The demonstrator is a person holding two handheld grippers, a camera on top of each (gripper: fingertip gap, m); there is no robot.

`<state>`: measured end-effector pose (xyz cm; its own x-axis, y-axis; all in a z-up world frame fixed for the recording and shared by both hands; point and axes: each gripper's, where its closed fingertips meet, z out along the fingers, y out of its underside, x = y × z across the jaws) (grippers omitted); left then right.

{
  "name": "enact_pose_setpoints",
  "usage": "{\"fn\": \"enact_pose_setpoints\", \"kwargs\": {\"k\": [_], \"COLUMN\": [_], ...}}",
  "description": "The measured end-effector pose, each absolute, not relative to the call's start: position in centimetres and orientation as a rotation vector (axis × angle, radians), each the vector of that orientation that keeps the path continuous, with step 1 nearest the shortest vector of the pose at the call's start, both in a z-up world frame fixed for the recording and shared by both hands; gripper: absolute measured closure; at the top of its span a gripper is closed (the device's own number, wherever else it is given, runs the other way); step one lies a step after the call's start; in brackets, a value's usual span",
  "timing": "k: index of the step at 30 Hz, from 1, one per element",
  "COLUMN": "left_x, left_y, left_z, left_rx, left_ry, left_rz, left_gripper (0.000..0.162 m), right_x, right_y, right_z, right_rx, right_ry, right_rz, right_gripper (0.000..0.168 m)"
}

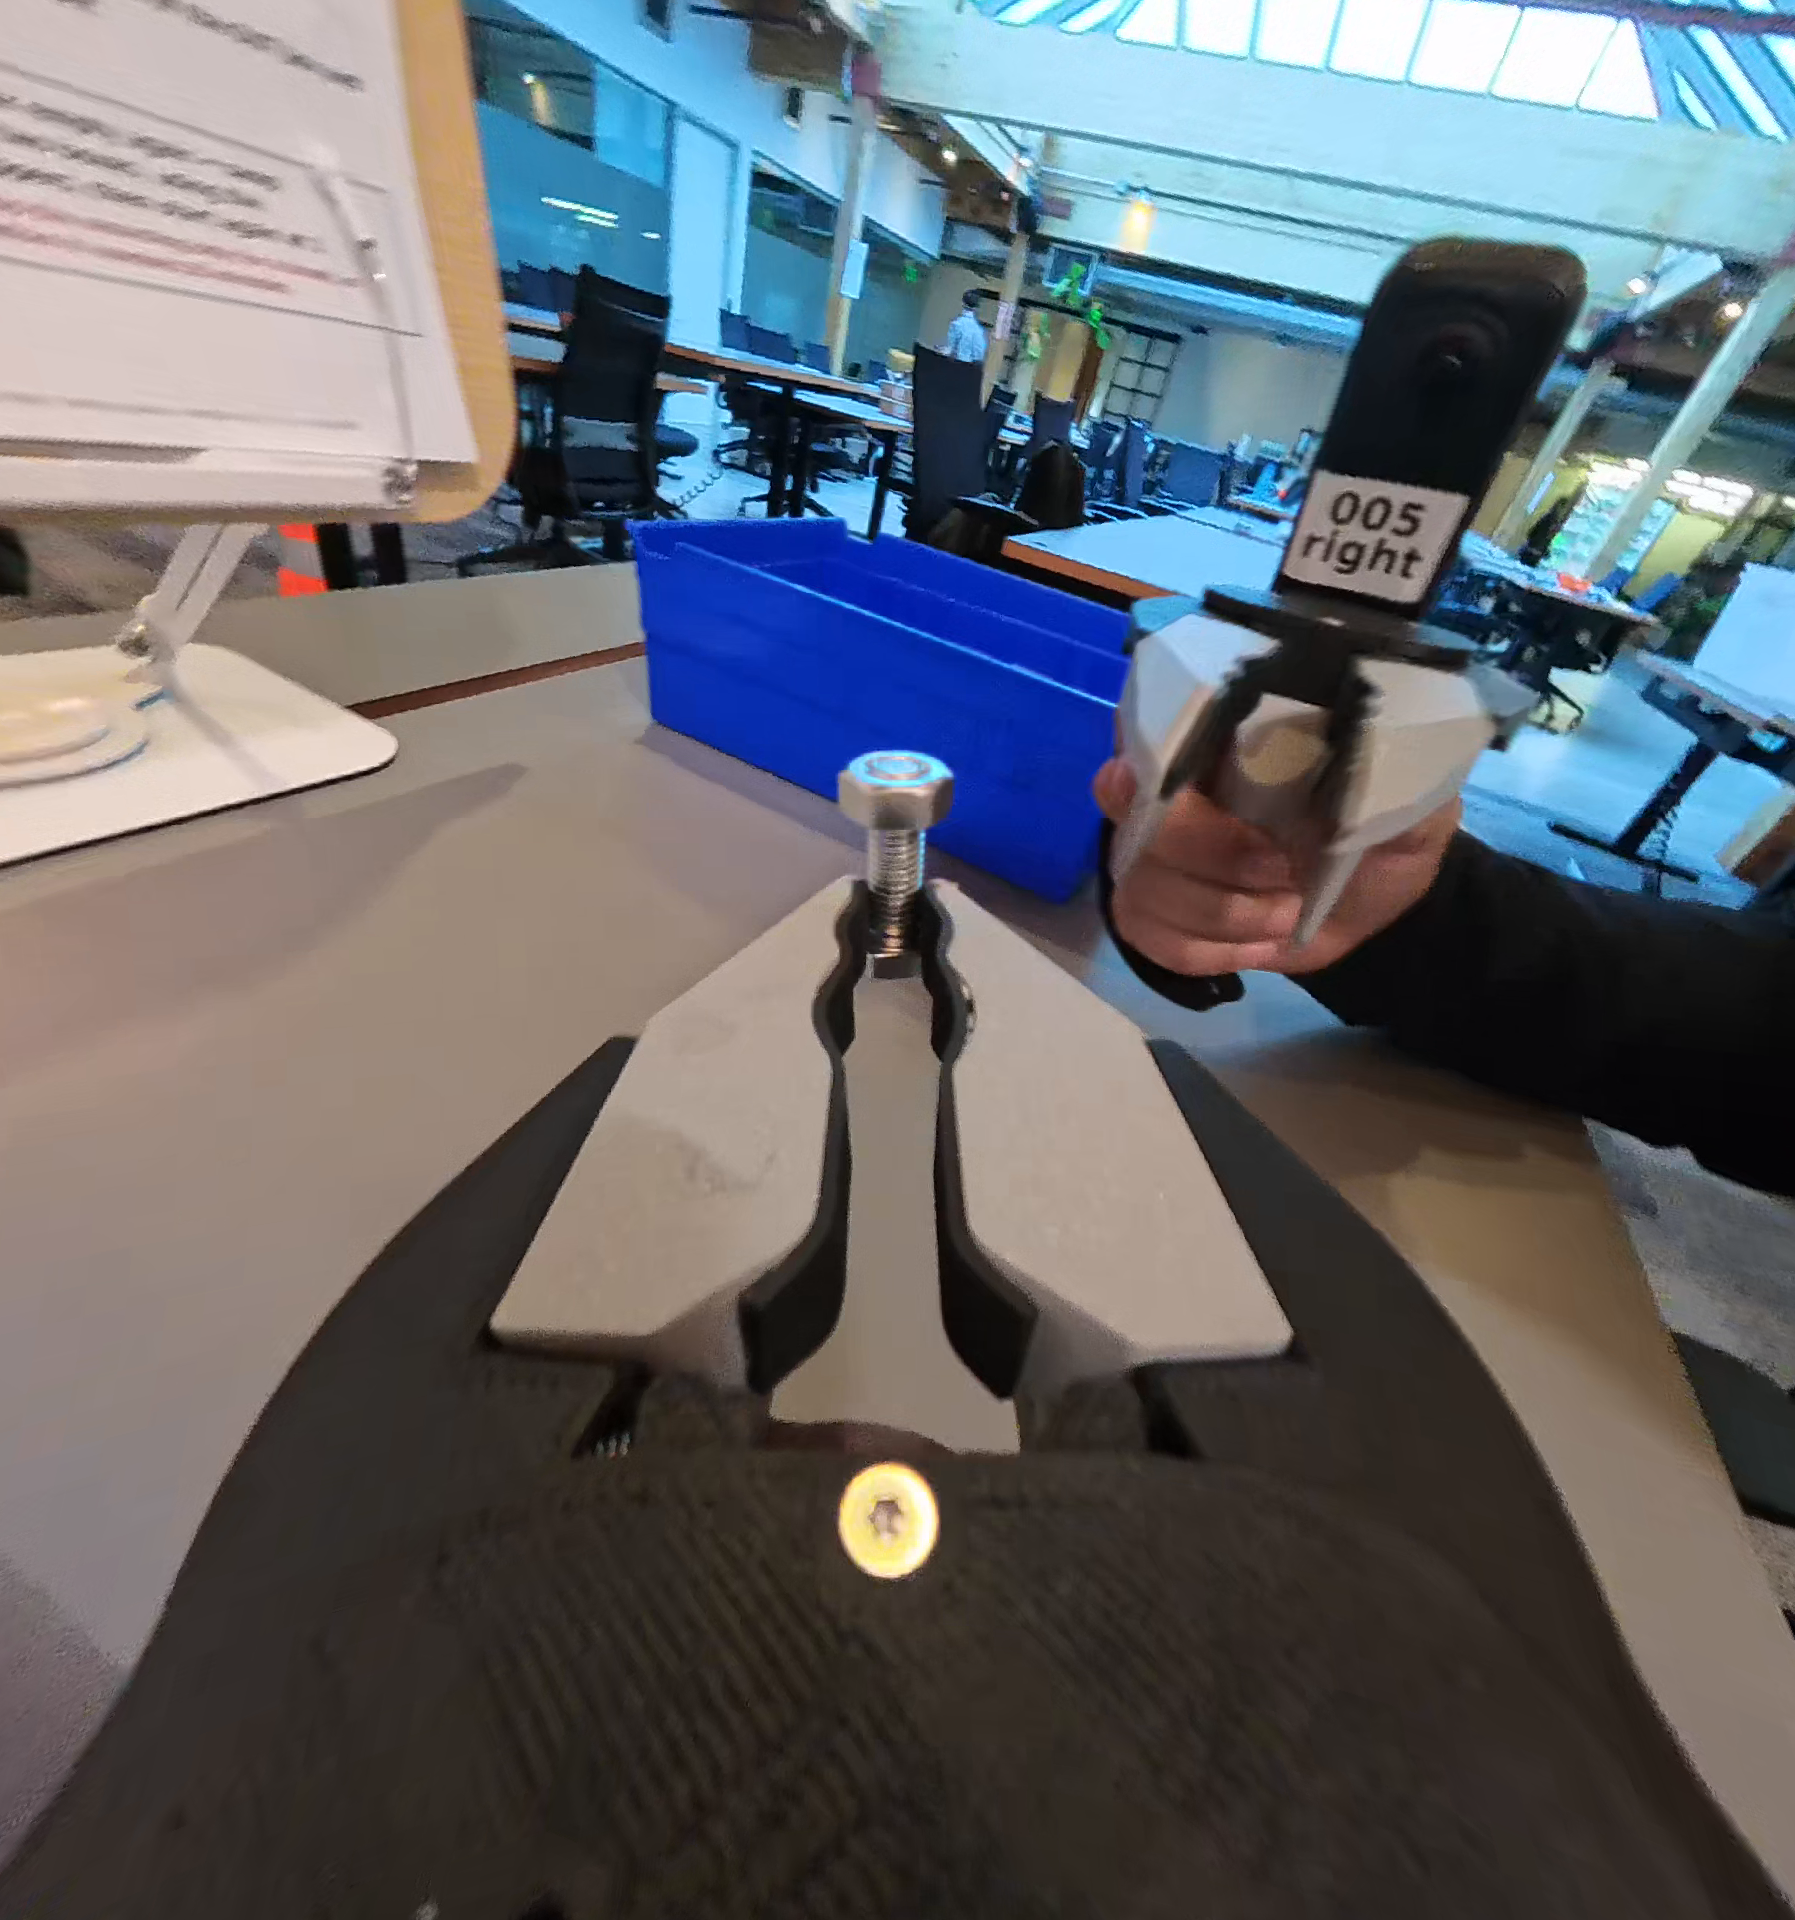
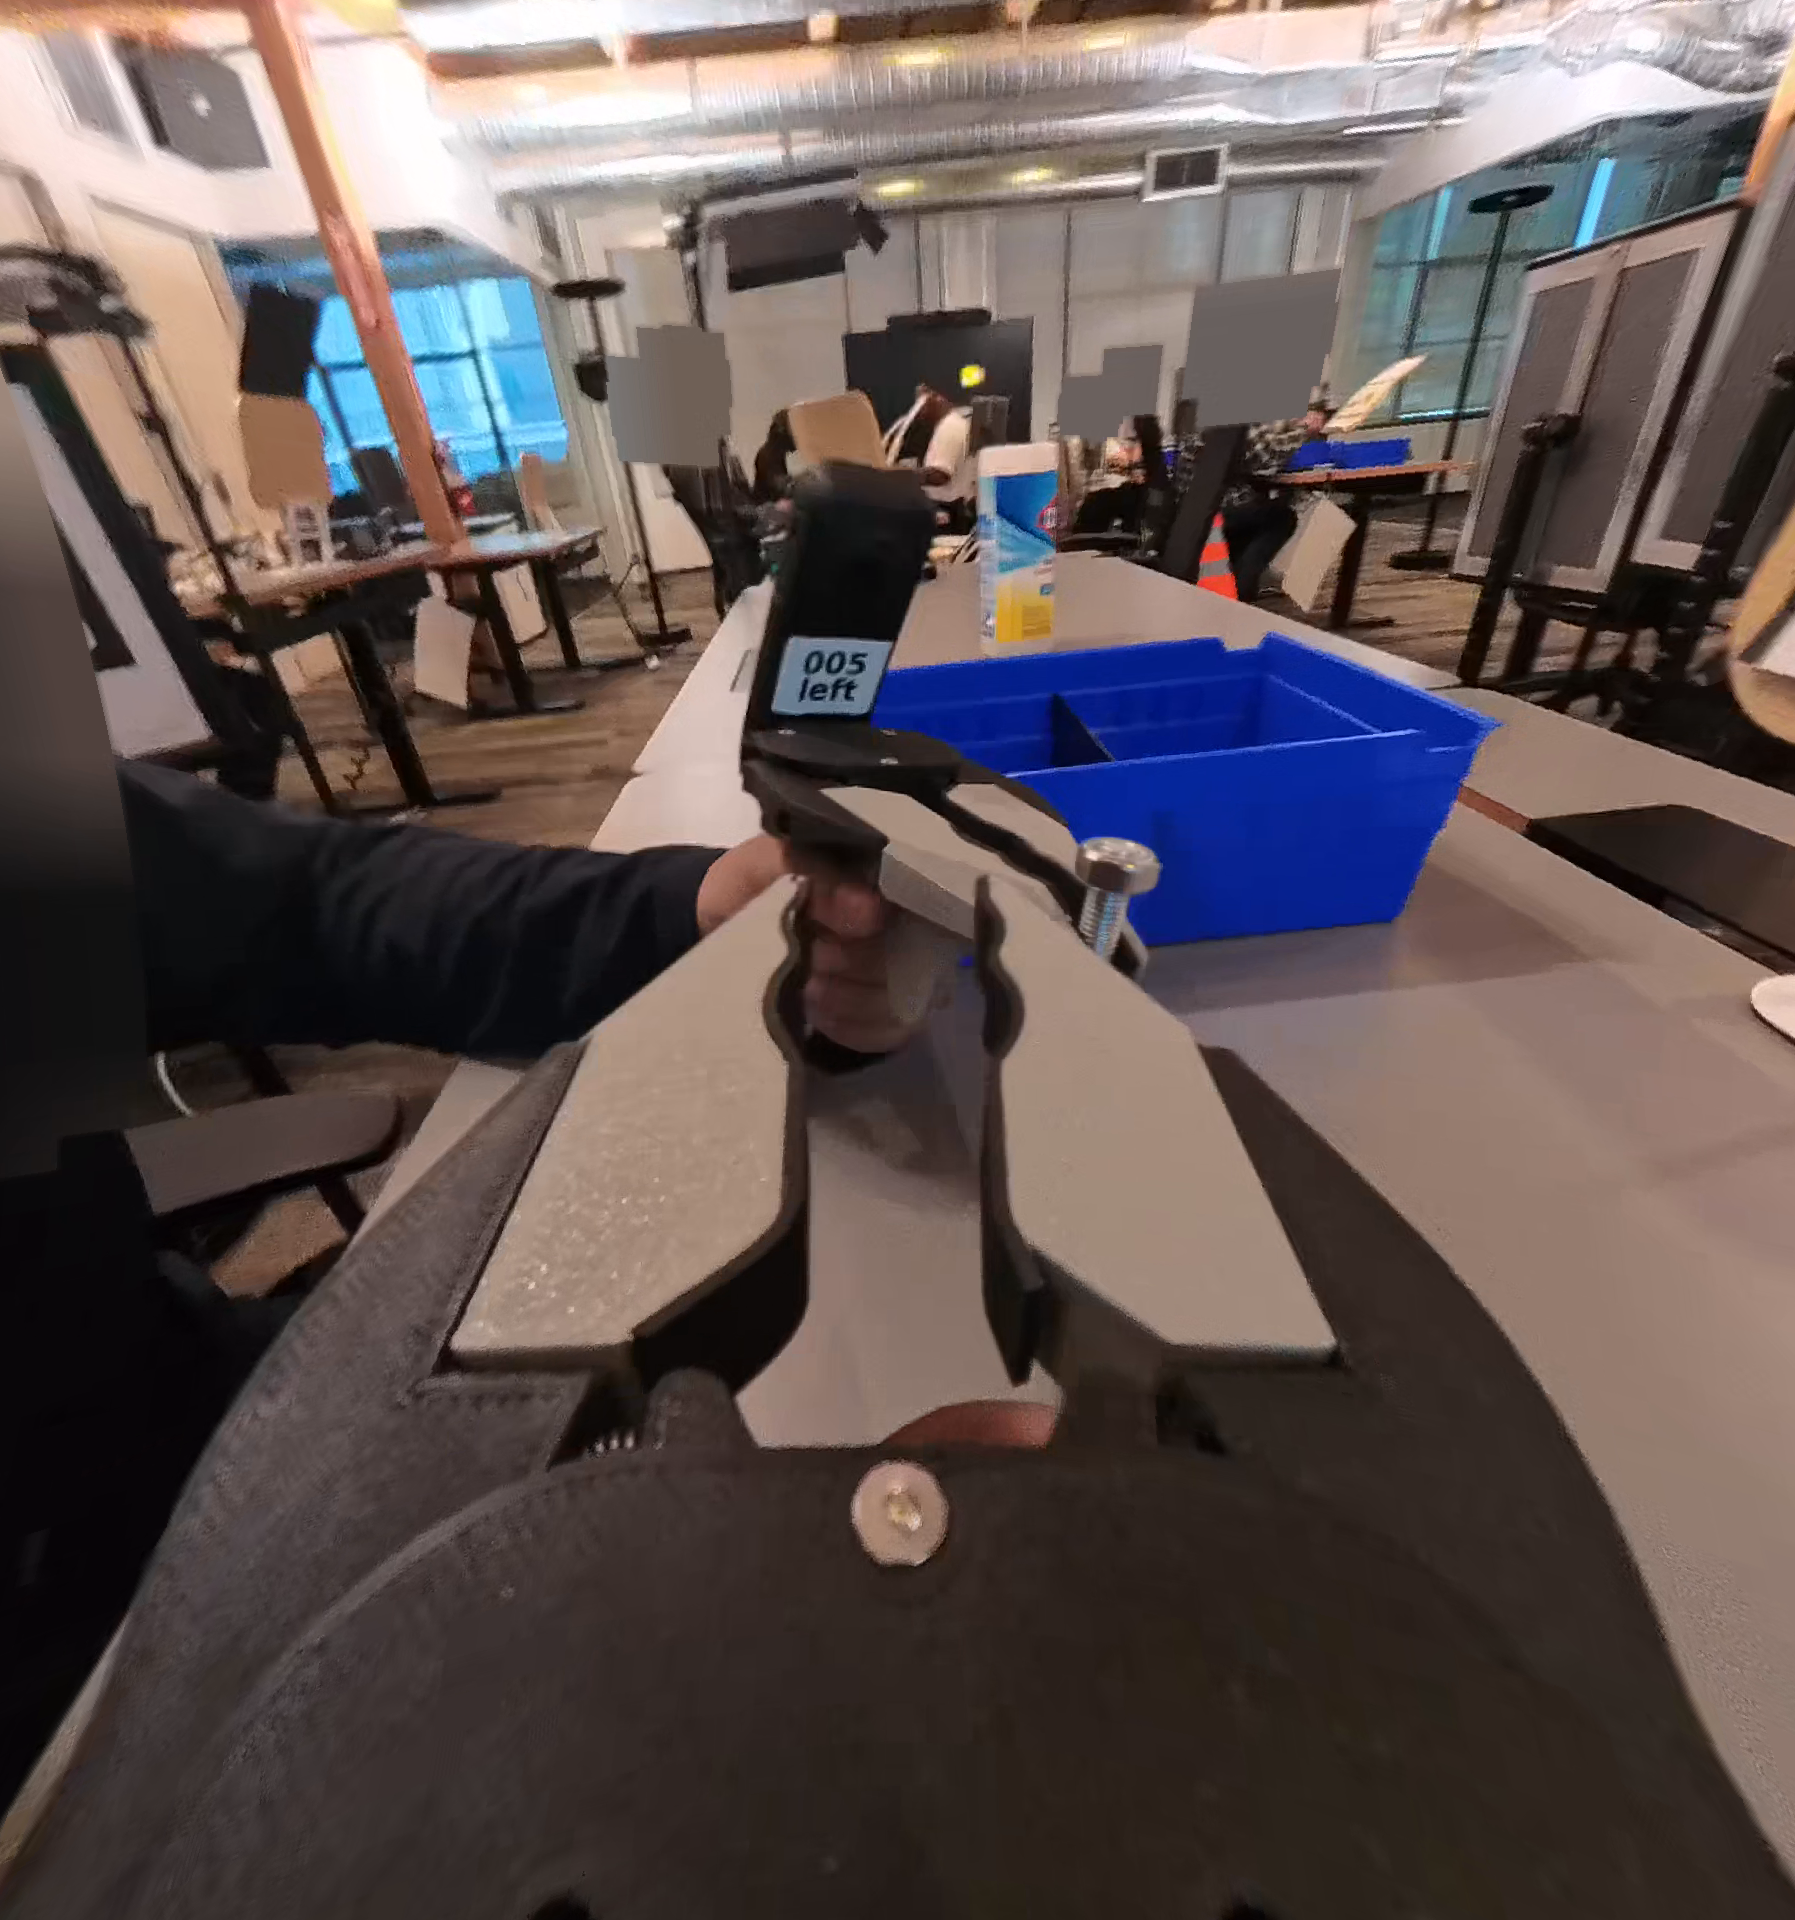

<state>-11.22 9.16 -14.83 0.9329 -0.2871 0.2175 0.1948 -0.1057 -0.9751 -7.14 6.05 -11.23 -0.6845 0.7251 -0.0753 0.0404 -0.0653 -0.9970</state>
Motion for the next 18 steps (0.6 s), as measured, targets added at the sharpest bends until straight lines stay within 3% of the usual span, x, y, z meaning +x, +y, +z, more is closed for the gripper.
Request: {"fn": "enact_pose_setpoints", "kwargs": {"k": [4,10,12,14,15,16,17,18], "left_x": [-11.4,-7.9,-7.5,-8.1,-8.8,-9.9,-11.1,-12.1], "left_y": [9.0,8.9,9.0,9.2,9.2,9.3,9.3,9.2], "left_z": [-14.6,-14.6,-14.9,-15.2,-15.1,-14.9,-14.9,-14.9], "left_rx": [-1.607,-1.607,-1.620,-1.637,-1.637,-1.632,-1.635,-1.636], "left_ry": [0.063,0.198,0.214,0.209,0.187,0.137,0.073,0.024], "left_rz": [-0.428,-0.491,-0.480,-0.423,-0.394,-0.373,-0.363,-0.378], "left_gripper": [0.156,0.156,0.156,0.155,0.155,0.156,0.156,0.156], "right_x": [-8.1,-9.1,-8.7,-8.5,-8.3,-7.7,-7.0,-7.0], "right_y": [7.1,6.9,6.2,6.1,6.3,6.1,6.0,6.2], "right_z": [-11.6,-12.5,-12.8,-12.9,-12.7,-12.2,-11.5,-10.9], "right_rx": [-0.910,-0.971,-0.940,-0.924,-0.901,-0.840,-0.791,-0.797], "right_ry": [-1.669,-1.665,-1.719,-1.740,-1.738,-1.743,-1.729,-1.695], "right_rz": [1.764,1.726,1.747,1.725,1.714,1.746,1.796,1.821], "right_gripper": [0.119,0.107,0.120,0.114,0.125,0.155,0.159,0.151]}}
